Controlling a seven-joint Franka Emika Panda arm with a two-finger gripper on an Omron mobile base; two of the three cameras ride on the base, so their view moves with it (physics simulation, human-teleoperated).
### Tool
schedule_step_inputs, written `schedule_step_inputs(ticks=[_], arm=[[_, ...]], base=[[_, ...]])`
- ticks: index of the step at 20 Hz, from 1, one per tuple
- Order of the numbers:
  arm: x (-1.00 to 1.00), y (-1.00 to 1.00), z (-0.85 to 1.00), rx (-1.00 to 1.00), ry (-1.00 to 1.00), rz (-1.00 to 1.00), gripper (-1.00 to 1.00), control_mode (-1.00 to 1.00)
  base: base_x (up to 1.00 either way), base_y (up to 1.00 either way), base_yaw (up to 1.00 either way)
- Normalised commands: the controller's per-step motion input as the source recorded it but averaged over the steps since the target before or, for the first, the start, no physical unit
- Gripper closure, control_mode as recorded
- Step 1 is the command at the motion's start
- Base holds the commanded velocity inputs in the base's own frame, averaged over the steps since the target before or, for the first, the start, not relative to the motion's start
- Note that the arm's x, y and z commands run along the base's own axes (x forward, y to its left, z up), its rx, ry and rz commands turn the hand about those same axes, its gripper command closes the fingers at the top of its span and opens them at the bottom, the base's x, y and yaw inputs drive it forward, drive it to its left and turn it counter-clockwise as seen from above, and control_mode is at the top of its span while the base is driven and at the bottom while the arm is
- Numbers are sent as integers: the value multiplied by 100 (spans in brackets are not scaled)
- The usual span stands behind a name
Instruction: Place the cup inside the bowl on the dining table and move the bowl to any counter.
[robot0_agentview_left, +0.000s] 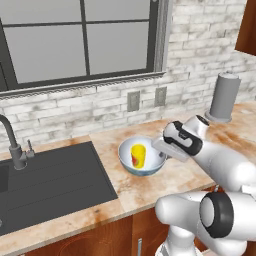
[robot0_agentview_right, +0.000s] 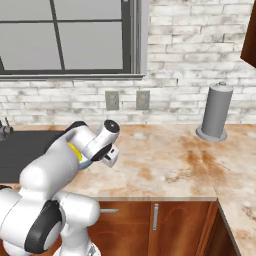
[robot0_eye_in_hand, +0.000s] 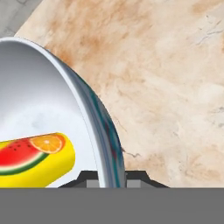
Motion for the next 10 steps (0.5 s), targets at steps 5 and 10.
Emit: schedule_step_inputs(ticks=[5, 10], arm=[[13, 0, -23, 0, 6, 0, 100, -100], [11, 0, -17, 0, 4, 0, 100, -100]], base=[[0, 0, 0], [0, 0, 0]])
